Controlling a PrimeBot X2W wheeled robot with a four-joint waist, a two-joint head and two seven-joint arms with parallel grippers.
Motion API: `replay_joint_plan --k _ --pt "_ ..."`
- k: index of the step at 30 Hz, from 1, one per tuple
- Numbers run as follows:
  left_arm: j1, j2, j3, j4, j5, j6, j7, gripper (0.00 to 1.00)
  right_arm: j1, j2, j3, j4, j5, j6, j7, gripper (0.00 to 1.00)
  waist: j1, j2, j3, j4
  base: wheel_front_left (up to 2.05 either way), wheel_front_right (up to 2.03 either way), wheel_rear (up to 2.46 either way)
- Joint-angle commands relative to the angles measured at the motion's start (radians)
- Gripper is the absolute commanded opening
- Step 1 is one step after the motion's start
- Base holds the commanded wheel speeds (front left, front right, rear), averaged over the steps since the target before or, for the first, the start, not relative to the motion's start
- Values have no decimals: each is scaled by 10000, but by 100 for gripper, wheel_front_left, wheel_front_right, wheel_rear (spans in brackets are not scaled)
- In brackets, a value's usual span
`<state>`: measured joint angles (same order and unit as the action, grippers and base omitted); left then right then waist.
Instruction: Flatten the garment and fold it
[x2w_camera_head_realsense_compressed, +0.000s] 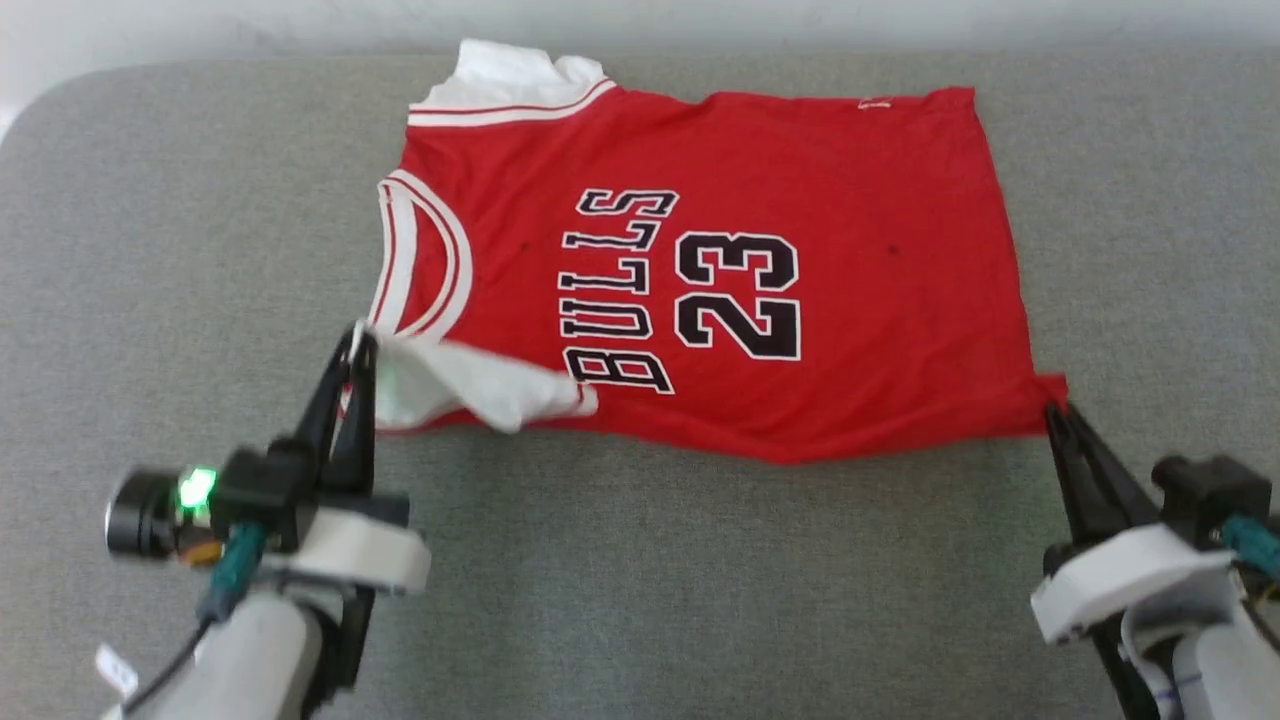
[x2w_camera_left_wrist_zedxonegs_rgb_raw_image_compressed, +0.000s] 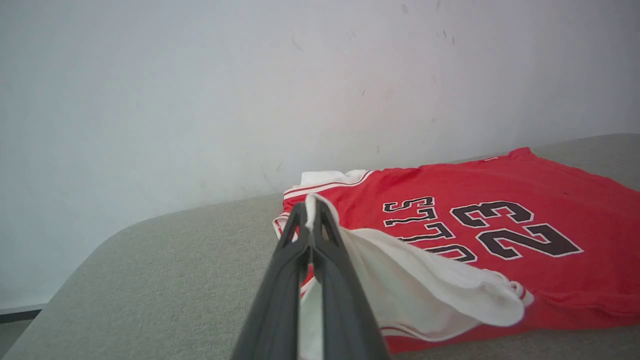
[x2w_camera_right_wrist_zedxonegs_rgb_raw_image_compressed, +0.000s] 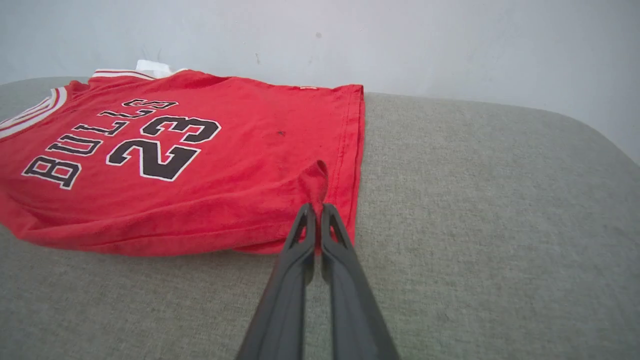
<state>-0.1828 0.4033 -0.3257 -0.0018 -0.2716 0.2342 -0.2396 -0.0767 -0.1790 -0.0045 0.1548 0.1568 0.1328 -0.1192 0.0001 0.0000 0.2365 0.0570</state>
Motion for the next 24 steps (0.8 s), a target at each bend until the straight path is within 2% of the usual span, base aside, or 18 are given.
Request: replay_joint_plan --k 1,9,15,20,24 --pt "-303 43 -28 81 143 -92 -63 0 -222 -36 -1 -50 -72 -21 40 0 -1 0 168 -78 0 0 0" --pt "-3024 353 -136 1208 467 -845 226 0 -1995 -345 433 191 -63 -21 934 0 -1 0 1120 -430 0 0 0" --pt "-4498 522 -113 2468 353 -1274 1007 0 -3485 -457 637 802 266 -21 2188 0 -1 0 1904 -665 0 0 0" --pt "-5048 662 -154 3714 70 -1614 2111 0 -4539 -600 919 1430 821 -21 3939 0 -1 0 2358 -783 0 0 0" --pt "-5104 662 -332 4477 -358 -2092 3379 0 -5148 -675 1037 1875 1352 -21 5926 0 -1 0 2504 -771 0 0 0"
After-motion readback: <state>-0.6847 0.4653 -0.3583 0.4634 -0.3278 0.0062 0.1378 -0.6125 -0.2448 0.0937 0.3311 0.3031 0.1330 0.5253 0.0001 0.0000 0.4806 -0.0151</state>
